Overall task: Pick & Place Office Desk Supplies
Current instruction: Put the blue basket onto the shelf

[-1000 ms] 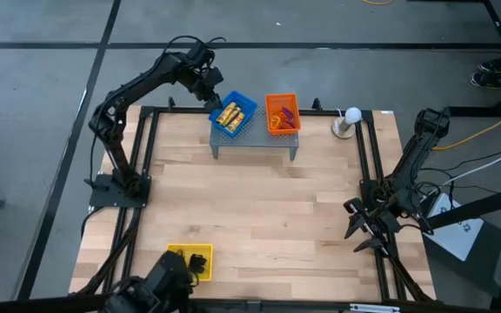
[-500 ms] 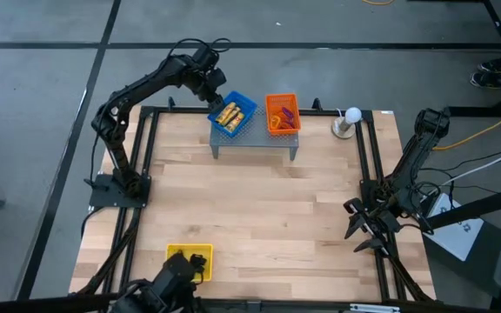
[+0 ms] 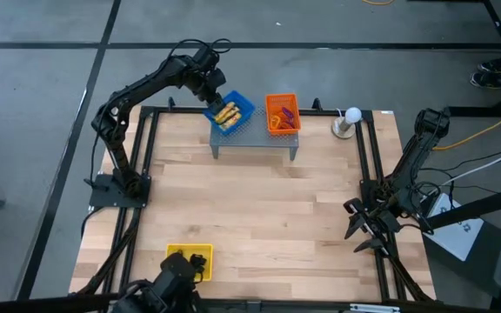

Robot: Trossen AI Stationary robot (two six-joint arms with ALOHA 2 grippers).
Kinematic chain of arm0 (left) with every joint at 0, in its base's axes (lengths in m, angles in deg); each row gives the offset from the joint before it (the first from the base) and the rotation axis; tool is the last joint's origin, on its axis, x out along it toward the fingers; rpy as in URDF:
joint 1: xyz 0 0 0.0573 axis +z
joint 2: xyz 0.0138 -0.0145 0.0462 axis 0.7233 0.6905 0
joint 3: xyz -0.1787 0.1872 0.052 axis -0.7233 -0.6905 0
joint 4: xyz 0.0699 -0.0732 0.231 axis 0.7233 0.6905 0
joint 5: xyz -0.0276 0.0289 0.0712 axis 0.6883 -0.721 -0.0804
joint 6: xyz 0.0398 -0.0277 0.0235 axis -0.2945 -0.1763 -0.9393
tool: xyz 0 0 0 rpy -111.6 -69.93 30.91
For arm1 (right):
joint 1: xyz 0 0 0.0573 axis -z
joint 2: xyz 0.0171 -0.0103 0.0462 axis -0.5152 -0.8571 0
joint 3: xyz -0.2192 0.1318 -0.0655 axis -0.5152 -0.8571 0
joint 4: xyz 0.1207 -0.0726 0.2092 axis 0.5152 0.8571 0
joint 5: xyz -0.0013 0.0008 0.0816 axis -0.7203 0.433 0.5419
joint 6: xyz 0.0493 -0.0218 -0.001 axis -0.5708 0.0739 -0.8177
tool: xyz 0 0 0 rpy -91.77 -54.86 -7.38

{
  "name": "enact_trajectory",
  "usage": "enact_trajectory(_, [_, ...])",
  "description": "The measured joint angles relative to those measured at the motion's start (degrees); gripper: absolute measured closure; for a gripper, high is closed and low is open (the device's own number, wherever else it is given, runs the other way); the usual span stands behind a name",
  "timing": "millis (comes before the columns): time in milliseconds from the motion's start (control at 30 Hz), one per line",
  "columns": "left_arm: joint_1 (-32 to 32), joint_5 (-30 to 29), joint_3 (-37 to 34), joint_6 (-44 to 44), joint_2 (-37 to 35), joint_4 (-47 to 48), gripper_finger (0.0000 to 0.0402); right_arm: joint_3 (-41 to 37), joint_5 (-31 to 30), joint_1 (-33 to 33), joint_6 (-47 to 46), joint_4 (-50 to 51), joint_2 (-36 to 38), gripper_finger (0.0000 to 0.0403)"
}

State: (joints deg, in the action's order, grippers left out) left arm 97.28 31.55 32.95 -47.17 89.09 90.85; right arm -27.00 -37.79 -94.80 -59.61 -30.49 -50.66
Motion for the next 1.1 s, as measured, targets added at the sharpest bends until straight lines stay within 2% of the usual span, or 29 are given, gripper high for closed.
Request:
enact_trajectory(333, [-1.0, -1.4, 0.0, 0.8, 0.0, 0.0, 0.0377, 0.0, 0.0, 0.0, 0.2, 0.0, 0.0, 0.0206])
enact_trajectory(400, [-1.1, -3.5, 0.0, 2.2, 0.0, 0.0, 0.0386, 0.0, 0.0, 0.0, 0.4, 0.0, 0.0, 0.0206])
enact_trajectory(500, [-1.1, -6.6, 0.1, 5.4, 0.0, -0.1, 0.0395, 0.0, 0.0, 0.0, 0.5, -0.3, 0.0, 0.0206])
enact_trajectory(700, [-1.3, -6.9, 0.1, 14.4, -0.1, -3.7, 0.0393, 0.0, -0.2, 0.0, 0.7, -1.9, 0.0, 0.0206])
enact_trajectory(900, [-4.1, -6.5, 0.1, 22.7, -0.2, -8.9, 0.0396, 0.0, -0.2, 0.0, 0.3, -2.9, 0.0, 0.0206])
enact_trajectory(1100, [-6.0, -10.3, 0.1, 30.1, -0.2, -8.2, 0.0397, 0.0, -0.2, 0.0, -3.7, -3.2, 0.0, 0.0206])
